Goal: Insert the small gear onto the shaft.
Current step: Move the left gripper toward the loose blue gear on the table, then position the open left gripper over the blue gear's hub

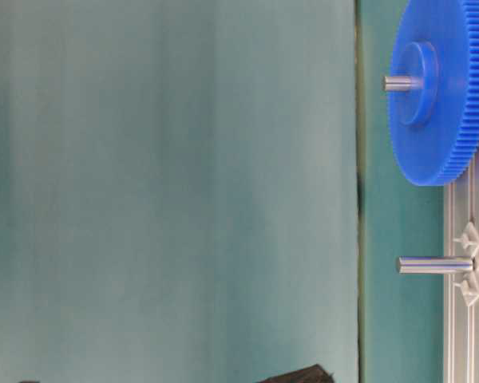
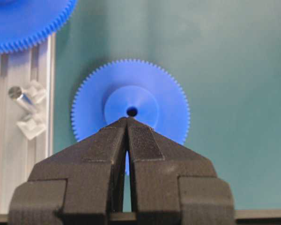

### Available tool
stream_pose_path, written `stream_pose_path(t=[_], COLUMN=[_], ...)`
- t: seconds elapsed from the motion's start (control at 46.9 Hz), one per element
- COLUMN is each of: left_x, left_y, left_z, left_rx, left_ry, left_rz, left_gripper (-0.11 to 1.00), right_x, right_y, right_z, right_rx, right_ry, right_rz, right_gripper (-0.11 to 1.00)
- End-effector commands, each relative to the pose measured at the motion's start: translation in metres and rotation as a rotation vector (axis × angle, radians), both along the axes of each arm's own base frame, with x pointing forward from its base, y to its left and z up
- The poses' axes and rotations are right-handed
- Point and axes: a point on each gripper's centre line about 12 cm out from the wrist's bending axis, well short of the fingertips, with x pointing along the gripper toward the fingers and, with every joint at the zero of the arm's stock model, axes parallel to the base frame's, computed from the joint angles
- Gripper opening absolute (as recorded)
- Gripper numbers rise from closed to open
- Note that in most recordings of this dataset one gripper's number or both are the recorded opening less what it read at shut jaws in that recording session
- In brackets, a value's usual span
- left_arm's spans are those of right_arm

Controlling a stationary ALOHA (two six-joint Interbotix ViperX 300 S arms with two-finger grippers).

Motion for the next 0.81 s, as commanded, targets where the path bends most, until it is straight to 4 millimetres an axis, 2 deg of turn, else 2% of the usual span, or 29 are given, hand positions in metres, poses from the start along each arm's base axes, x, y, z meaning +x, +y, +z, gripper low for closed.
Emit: stream_pose_path(t=[0.0, 0.256, 0.597, 0.789], left_x=[0.009, 0.021, 0.042, 0.046], left_y=[-0.004, -0.010, -0.014, -0.015], left_z=[0.010, 0.002, -0.017, -0.027], left_rx=[0.005, 0.042, 0.050, 0.053], left_ry=[-0.033, -0.008, 0.059, 0.091], left_rz=[-0.017, -0.053, -0.059, -0.059], left_gripper=[0.00, 0.00, 0.00, 0.00], right_x=[0.004, 0.008, 0.008, 0.009], right_y=[-0.001, -0.002, -0.002, -0.002], right_z=[0.001, -0.008, -0.008, -0.007], right_rx=[0.009, 0.009, -0.002, -0.012], right_ry=[0.002, 0.036, 0.036, 0.034], right_rz=[-0.010, -0.010, -0.004, 0.003], right_gripper=[0.02, 0.02, 0.02, 0.02])
